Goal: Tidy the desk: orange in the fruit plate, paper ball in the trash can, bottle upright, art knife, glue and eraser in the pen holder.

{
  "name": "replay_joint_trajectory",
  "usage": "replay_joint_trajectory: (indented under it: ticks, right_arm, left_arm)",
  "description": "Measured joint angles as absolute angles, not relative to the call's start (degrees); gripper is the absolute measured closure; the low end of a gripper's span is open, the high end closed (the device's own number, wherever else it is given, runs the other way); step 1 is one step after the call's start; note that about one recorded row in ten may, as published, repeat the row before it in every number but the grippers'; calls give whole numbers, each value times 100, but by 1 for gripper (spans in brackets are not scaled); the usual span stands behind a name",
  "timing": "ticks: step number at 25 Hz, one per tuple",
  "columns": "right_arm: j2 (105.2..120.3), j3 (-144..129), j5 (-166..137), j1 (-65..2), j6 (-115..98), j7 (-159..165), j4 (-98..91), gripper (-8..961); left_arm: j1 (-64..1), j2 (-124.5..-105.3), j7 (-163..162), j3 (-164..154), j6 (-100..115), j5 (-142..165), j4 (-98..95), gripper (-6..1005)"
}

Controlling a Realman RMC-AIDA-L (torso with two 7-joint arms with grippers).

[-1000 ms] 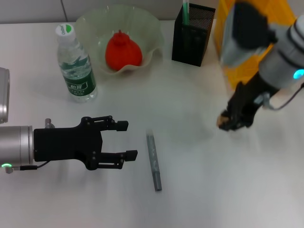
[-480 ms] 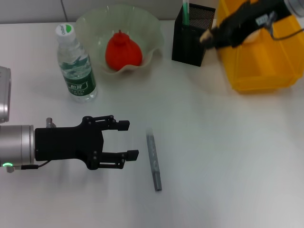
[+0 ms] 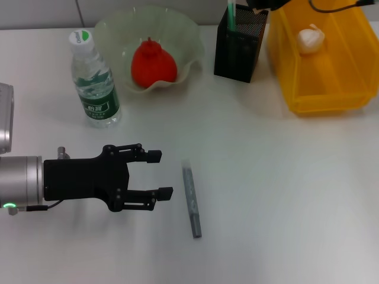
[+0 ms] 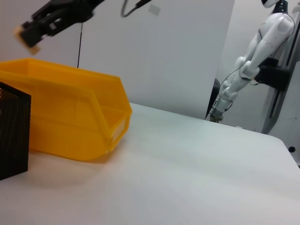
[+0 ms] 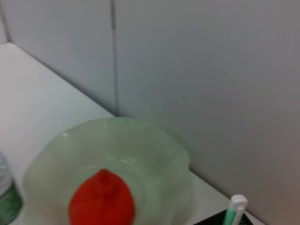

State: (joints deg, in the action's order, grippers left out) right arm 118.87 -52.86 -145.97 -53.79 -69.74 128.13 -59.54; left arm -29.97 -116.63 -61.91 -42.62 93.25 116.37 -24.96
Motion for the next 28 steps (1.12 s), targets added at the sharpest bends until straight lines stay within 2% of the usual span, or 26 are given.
replay_joint_trajectory:
  ticks: [14,25,26,28]
  right_arm:
    - [11910,-5718,-14765,-5915,-4792,12770,-3973,687]
    - [11918,-5731,-14618,-5907,-4627,12751,-3856,684]
    - [11918,-5731,-14616,-5904,-4624,12750,-3870,491]
    - [11918,-5731,-14610,-5902,-4623,12751,-3884,416]
  left_arm:
    - [-2997,-11672,-6208,-4262,9319,11634,-2514,197]
    - [-2997,-11672,-6191,-4262,9316,11627,-2515,197]
    - [-2997,-11672,-6189,-4263,9316,11627,-2520,197]
    - [-2997,-11670,-6188,-4263,9316,11627,-2520,197]
